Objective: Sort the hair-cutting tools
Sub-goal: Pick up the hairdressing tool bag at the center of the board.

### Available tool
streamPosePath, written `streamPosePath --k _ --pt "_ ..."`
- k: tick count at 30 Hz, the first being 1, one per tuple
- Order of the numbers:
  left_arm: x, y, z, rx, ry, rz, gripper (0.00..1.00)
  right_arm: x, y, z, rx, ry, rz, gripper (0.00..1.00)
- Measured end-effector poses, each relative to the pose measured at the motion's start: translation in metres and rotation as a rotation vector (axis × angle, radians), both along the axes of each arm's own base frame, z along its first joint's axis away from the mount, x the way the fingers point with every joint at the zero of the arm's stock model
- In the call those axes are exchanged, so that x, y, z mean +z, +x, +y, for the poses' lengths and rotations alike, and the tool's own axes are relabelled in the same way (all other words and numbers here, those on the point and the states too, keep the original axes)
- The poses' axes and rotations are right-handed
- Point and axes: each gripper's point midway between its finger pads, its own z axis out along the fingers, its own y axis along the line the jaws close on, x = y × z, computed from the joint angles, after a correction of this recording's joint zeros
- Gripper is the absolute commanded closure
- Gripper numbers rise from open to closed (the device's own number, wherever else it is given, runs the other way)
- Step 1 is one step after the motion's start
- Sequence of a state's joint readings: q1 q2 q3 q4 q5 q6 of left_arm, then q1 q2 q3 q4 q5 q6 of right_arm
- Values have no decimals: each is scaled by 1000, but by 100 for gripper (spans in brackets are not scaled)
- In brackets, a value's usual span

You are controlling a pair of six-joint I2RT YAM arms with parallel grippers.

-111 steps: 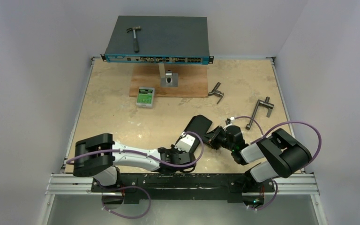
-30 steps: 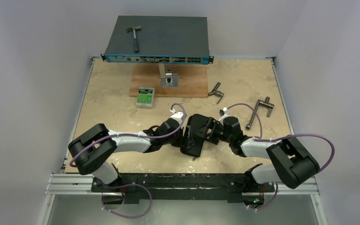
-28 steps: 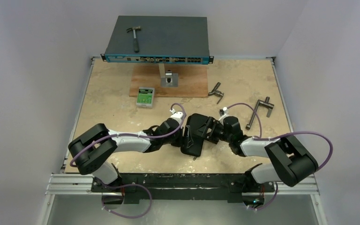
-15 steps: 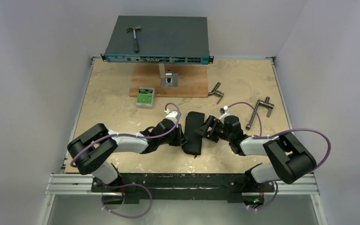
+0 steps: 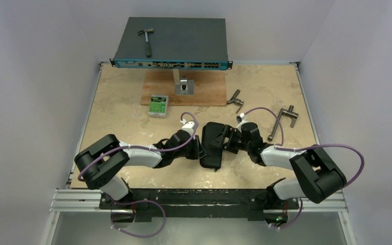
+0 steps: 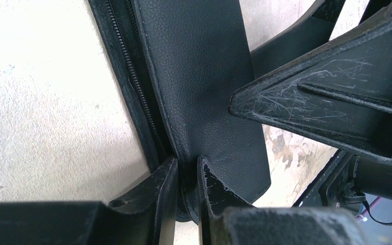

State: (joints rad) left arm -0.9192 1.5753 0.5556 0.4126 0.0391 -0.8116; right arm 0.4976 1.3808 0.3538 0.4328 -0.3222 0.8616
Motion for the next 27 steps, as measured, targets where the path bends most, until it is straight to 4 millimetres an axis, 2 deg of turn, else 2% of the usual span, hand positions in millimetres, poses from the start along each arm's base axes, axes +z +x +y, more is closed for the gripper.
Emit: streamPosePath --k 6,11,16,21,25,27 --pt "0 0 0 0 1 0 87 -5 -1 0 10 -7 13 22" --pt "-1 1 1 9 0 1 91 -1 -1 0 5 -4 4 21" --pt "-1 0 2 24 -19 1 92 -1 -12 -6 -8 -11 31 21" --pt "-2 0 4 41 -43 5 92 -6 -14 -6 -10 -8 52 21" --pt "-4 0 5 54 -55 12 93 -7 -11 1 5 27 57 27" --pt "-4 1 6 60 -58 12 93 -8 -8 4 7 49 55 37"
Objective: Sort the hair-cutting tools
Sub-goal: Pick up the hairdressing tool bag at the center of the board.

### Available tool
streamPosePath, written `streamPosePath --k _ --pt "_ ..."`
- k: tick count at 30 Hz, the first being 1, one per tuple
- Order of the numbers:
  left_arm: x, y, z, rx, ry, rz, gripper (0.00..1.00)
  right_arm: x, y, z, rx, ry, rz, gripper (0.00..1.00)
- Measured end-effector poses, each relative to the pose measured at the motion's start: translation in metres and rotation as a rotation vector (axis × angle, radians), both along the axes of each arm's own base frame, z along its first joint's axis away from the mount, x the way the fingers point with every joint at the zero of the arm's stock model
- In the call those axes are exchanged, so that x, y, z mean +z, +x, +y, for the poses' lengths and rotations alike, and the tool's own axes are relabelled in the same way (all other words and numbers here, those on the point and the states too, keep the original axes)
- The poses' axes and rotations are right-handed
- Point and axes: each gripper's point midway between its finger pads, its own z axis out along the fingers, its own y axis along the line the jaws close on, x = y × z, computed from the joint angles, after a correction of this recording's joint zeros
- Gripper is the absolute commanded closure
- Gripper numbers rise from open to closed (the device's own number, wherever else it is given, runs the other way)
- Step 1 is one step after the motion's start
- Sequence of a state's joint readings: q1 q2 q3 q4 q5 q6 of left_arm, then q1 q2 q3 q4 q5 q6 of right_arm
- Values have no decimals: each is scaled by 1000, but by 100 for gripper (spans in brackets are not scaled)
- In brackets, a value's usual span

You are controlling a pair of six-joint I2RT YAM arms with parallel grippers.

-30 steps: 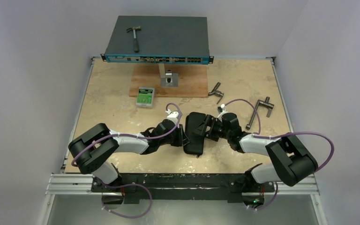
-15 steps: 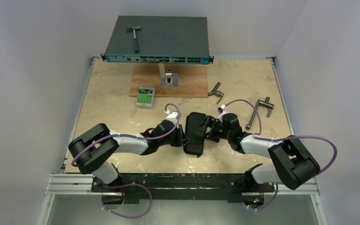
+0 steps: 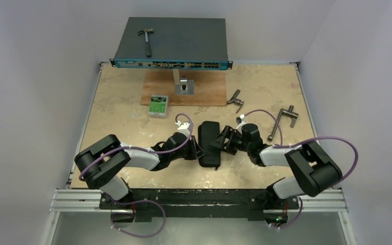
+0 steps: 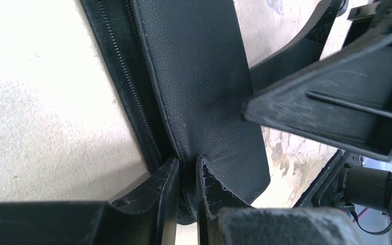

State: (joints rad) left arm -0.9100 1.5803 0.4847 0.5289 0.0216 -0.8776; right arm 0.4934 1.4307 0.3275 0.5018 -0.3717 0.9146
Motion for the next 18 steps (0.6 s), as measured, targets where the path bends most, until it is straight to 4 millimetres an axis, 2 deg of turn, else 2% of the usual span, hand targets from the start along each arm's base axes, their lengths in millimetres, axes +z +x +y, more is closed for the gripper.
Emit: streamPosePath --k 5,10,15,18 --pt "-1 3 2 14 -3 -2 93 -9 6 2 -8 43 1 72" --pt "-1 4 1 13 -11 -7 93 -14 8 -2 -24 52 -1 100" --pt "-2 4 2 14 -10 -7 90 -11 8 -2 -19 55 -12 100" --pt "-1 3 3 14 -11 -9 79 -10 8 -2 -16 54 -16 100"
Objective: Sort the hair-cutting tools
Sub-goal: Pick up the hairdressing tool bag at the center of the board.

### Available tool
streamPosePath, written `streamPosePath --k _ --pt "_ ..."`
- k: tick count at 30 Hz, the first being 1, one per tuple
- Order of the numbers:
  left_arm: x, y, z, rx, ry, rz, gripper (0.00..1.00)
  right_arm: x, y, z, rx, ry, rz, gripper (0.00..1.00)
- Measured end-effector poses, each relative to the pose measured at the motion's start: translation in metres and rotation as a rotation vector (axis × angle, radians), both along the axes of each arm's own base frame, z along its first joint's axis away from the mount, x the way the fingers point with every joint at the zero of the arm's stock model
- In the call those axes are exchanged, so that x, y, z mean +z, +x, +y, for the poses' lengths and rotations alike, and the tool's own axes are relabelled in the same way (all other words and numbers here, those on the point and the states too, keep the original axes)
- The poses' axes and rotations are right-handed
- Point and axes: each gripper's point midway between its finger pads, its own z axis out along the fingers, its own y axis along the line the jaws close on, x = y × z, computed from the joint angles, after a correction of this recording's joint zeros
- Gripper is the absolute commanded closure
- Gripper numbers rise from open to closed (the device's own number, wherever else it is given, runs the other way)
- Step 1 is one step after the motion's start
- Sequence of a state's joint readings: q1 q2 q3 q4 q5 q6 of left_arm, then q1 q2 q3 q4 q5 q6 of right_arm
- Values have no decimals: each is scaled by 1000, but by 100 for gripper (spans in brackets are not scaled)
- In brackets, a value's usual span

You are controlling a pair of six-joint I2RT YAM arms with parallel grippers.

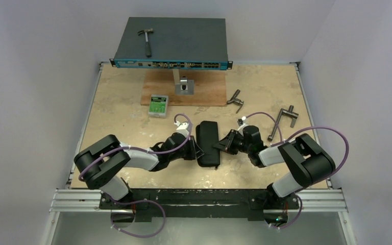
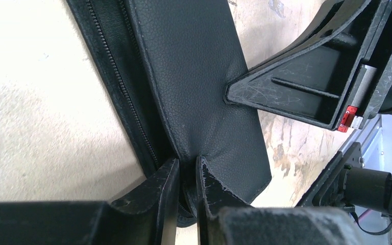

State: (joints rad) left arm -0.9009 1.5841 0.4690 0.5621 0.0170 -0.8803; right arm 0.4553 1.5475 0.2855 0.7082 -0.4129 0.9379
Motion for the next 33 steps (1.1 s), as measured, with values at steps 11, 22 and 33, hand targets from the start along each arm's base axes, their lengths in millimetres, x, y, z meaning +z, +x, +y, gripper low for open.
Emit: streamPosePath --k 11,22,33 --pt "62 -1 42 72 -36 -105 29 8 -42 11 141 31 57 100" --pt "48 -10 82 149 -21 -85 26 23 -55 10 170 64 30 100" --pt "24 -33 80 101 -109 -20 22 42 -61 13 177 140 9 100"
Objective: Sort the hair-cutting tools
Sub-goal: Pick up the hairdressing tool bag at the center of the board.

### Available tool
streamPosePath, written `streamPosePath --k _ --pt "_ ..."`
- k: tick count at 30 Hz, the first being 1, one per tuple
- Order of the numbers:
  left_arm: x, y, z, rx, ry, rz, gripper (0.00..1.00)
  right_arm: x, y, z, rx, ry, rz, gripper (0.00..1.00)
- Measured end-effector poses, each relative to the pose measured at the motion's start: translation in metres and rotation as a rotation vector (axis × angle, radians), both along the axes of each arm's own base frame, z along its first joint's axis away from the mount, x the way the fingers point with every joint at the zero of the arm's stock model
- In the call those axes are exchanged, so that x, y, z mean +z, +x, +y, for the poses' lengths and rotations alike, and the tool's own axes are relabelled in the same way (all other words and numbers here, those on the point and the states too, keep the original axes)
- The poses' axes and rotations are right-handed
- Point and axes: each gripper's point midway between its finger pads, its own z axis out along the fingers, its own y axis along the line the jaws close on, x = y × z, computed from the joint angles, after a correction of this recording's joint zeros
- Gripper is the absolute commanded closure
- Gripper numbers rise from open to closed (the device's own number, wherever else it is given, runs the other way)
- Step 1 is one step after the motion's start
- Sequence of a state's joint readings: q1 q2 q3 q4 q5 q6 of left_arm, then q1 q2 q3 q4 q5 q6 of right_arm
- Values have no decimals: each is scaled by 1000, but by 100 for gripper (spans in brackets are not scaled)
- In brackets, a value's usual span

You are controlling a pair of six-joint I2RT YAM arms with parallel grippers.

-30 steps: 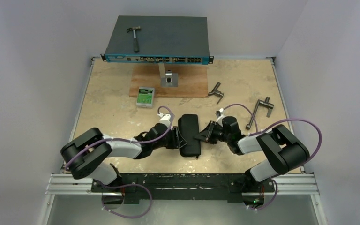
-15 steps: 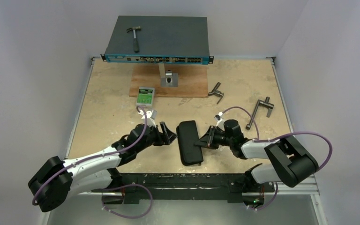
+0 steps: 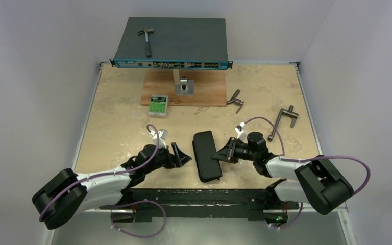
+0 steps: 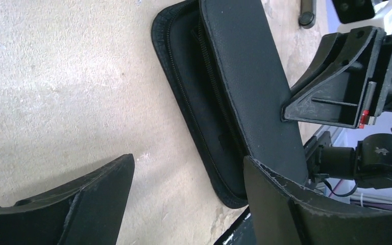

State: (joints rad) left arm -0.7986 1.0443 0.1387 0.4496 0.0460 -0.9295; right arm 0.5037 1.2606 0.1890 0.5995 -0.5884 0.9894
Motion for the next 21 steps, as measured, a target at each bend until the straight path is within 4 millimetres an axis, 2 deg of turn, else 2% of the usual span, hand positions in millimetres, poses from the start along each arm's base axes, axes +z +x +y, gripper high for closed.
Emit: streamPosePath --k 5,13,21 --pt "8 -2 0 5 -68 -38 22 3 -4 1 -5 35 21 100" --pt "39 3 -4 7 -165 -133 21 14 -4 3 -12 94 26 100" --pt "46 4 -5 7 -182 -150 21 30 -1 3 -22 159 17 100"
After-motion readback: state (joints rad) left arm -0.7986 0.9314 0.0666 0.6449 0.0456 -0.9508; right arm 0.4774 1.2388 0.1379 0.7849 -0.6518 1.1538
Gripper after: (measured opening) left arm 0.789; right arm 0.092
